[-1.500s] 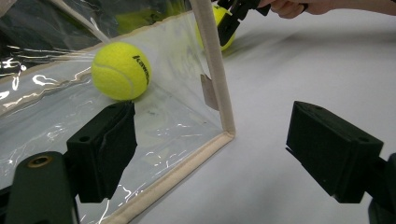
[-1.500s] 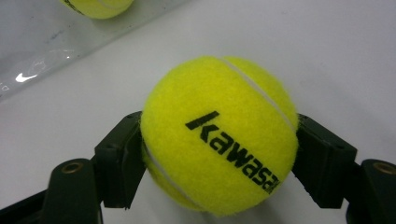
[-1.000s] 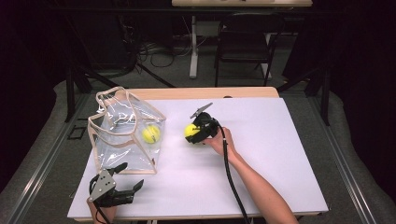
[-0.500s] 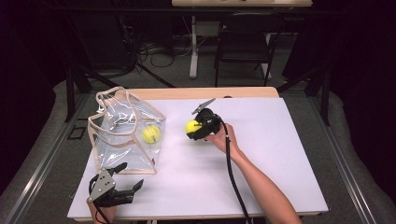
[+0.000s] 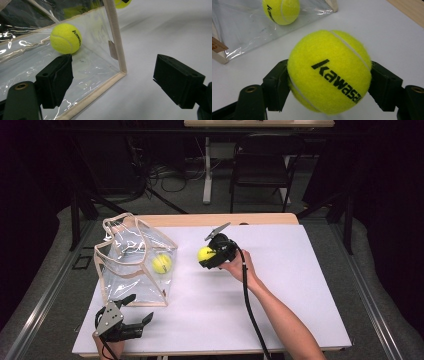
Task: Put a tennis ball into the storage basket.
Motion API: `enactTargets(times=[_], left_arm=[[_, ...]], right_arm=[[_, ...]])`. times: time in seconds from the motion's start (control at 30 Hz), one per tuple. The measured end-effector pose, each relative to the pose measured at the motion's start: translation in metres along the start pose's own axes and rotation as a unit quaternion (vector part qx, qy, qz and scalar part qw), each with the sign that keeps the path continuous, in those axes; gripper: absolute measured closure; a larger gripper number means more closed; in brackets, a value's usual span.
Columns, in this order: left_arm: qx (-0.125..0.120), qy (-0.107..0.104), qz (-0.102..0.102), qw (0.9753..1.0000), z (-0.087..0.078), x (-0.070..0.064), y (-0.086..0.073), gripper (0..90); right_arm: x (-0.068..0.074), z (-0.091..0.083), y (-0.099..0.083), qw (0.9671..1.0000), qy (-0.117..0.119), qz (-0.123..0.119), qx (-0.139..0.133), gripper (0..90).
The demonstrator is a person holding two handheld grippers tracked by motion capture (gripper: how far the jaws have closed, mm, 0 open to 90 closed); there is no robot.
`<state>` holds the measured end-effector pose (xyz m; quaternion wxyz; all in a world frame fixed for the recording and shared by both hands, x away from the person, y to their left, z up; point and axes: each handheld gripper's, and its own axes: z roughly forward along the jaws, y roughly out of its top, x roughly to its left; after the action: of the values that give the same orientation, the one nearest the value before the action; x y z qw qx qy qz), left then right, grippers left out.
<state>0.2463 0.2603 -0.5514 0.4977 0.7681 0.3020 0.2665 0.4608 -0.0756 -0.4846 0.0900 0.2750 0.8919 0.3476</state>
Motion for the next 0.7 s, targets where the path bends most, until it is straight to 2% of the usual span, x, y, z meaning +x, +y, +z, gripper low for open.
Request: enactTargets(times=[0.7], left_arm=[[0.001,-0.001,0.001,1.0000,0.0004,-0.0005,0.0000,16.0]], right_arm=[[0.0046,-0.0101,0.0108,0.9999,0.012,-0.010,0.000,26.0]])
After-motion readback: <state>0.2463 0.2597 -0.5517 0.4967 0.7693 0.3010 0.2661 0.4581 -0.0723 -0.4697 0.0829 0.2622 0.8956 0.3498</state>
